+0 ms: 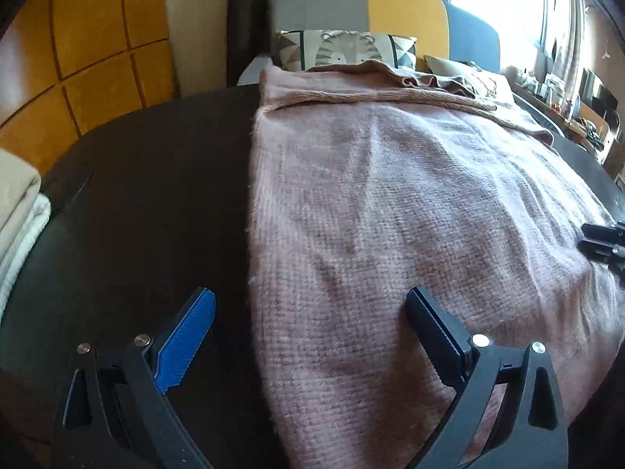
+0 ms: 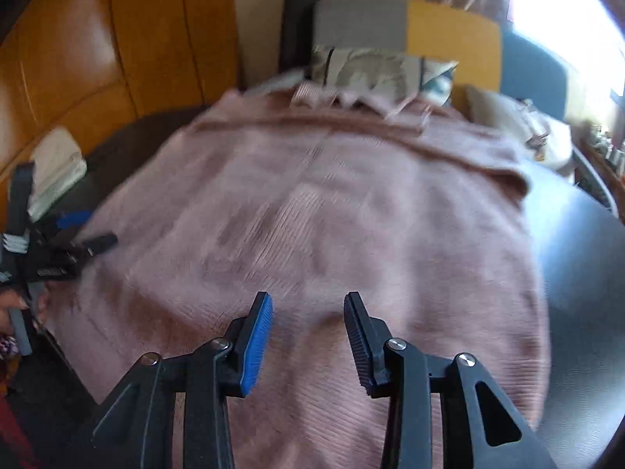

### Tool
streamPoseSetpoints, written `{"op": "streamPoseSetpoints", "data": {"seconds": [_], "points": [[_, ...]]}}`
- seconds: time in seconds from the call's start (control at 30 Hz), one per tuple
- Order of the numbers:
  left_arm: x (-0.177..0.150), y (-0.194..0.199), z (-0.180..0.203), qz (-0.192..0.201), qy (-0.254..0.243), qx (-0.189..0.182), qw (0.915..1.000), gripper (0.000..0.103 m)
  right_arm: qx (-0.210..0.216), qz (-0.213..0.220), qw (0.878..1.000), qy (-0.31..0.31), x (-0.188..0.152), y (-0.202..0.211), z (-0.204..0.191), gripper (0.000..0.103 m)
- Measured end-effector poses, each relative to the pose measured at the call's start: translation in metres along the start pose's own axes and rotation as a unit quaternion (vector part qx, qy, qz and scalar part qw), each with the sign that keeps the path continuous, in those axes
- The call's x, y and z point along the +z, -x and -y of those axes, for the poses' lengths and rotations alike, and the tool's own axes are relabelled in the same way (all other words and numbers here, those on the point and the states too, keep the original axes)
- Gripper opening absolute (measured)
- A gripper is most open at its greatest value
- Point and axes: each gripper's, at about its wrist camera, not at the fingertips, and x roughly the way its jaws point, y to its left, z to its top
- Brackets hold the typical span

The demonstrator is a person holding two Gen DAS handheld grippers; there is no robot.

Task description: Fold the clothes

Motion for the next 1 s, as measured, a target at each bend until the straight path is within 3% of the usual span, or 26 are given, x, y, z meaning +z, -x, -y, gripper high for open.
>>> {"op": "streamPoseSetpoints", "data": {"seconds": [0.17, 0.33, 0.4, 0.53, 0.67, 0.77, 0.87, 1.0], "points": [[-0.009, 0.004, -0.001, 0.015, -0.001, 0.007, 0.9999, 0.100, -0.020, 0.022, 0.998, 0.054, -0.032, 0.012, -0.006, 0.038], [-0.006, 0.006, -0.010, 0.005, 0.005, -0.007, 1.0000, 0.100, 0.019, 0.020, 0.999, -0.031, -0.049, 0.024, 0.025, 0.043], [-0.010, 0.016, -0.020, 0.017, 0.012, 0.003, 0.9998, 0.100, 0.035, 0.017, 0.997, -0.063, -0.049, 0.028, 0.030, 0.043], [-0.024, 0.040, -0.043, 0.064, 0.039, 0.041, 0.9963, 0.100, 0.038, 0.070, 0.995, -0.055, -0.034, 0.046, 0.019, 0.043], [-0.025, 0.035, -0.060, 0.034, 0.082, 0.038, 0.9953, 0.100, 0.073, 0.075, 0.994, -0.028, -0.005, 0.037, -0.004, 0.043], [-0.024, 0.035, -0.065, 0.035, 0.119, 0.020, 0.9921, 0.100, 0.079, 0.056, 0.995, -0.009, 0.011, 0.018, -0.022, 0.043], [-0.014, 0.036, -0.053, 0.047, 0.120, -0.015, 0.9916, 0.100, 0.089, 0.037, 0.995, 0.003, 0.022, -0.002, -0.040, 0.043], [-0.006, 0.030, -0.017, 0.037, 0.039, 0.001, 0.9986, 0.100, 0.081, 0.016, 0.995, 0.058, 0.009, -0.015, -0.068, 0.043]]}}
